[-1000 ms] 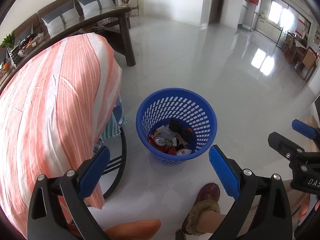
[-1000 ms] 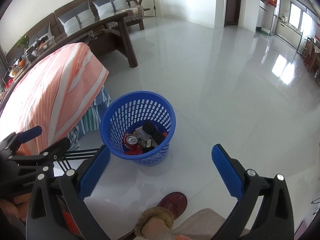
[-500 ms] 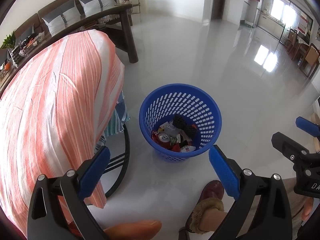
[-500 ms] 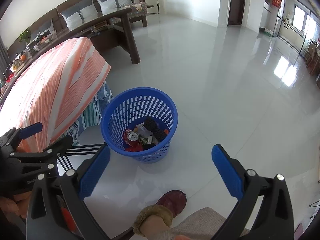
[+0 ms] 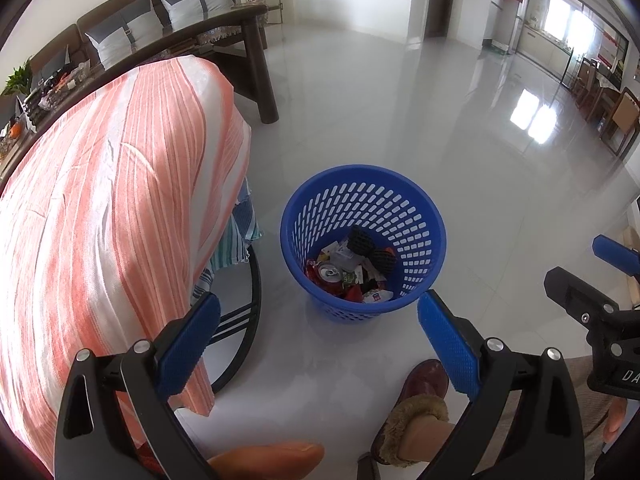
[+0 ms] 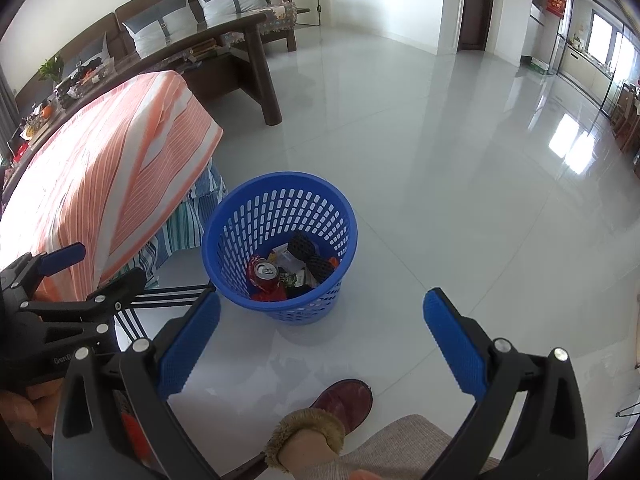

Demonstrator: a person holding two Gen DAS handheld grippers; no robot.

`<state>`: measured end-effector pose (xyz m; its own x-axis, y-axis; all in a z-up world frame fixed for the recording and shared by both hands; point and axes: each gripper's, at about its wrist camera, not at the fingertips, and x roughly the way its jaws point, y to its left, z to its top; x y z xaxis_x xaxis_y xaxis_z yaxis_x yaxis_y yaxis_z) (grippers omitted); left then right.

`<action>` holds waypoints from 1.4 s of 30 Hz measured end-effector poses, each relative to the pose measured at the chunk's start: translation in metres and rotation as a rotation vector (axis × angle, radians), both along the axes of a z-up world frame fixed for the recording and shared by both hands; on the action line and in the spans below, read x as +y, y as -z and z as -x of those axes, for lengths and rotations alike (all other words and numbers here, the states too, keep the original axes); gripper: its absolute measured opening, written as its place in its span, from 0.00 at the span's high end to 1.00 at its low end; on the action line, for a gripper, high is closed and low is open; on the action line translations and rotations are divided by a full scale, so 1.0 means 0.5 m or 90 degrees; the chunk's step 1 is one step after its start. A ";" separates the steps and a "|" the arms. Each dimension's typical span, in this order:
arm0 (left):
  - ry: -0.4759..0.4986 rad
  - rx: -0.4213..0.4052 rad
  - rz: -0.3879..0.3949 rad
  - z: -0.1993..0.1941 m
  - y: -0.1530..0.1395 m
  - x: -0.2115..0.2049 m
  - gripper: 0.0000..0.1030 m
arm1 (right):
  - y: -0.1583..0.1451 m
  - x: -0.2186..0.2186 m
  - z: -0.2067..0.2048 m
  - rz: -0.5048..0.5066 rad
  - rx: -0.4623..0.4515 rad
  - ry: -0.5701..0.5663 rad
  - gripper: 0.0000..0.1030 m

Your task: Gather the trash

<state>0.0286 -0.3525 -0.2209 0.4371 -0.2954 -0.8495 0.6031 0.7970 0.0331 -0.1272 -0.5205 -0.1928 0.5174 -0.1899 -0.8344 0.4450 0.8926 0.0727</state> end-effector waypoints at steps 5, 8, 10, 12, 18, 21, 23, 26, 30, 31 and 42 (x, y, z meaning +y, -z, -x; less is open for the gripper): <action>-0.003 0.001 -0.002 -0.001 0.001 0.001 0.05 | 0.002 0.003 -0.001 0.001 0.001 -0.003 0.04; -0.001 0.001 -0.003 0.000 0.002 0.000 0.05 | 0.002 0.004 -0.002 0.002 0.003 -0.003 0.04; -0.001 0.001 -0.003 0.000 0.001 0.000 0.05 | 0.003 0.005 -0.003 0.003 0.004 -0.004 0.04; -0.001 0.001 -0.003 0.000 0.001 0.000 0.05 | 0.003 0.007 -0.003 0.003 0.005 -0.004 0.04; -0.002 0.001 -0.003 0.000 0.001 -0.001 0.05 | 0.004 0.007 -0.004 0.002 0.006 -0.006 0.04; -0.001 0.001 -0.003 0.000 0.001 -0.001 0.05 | 0.004 0.007 -0.004 0.002 0.006 -0.006 0.04; 0.001 0.002 -0.003 0.001 0.001 -0.003 0.05 | 0.004 0.007 -0.004 0.001 0.006 -0.006 0.04; -0.002 0.006 -0.002 0.002 0.004 -0.003 0.05 | 0.005 0.006 -0.004 0.000 0.006 -0.005 0.04; -0.003 -0.001 0.008 0.006 0.002 -0.001 0.06 | 0.006 0.003 -0.005 -0.001 0.007 -0.004 0.04; -0.003 -0.005 0.009 0.008 0.000 -0.001 0.06 | 0.006 0.002 -0.005 -0.002 0.007 -0.003 0.04; 0.012 0.016 0.029 0.013 -0.026 0.001 0.06 | 0.011 -0.014 -0.004 -0.016 0.008 0.020 0.04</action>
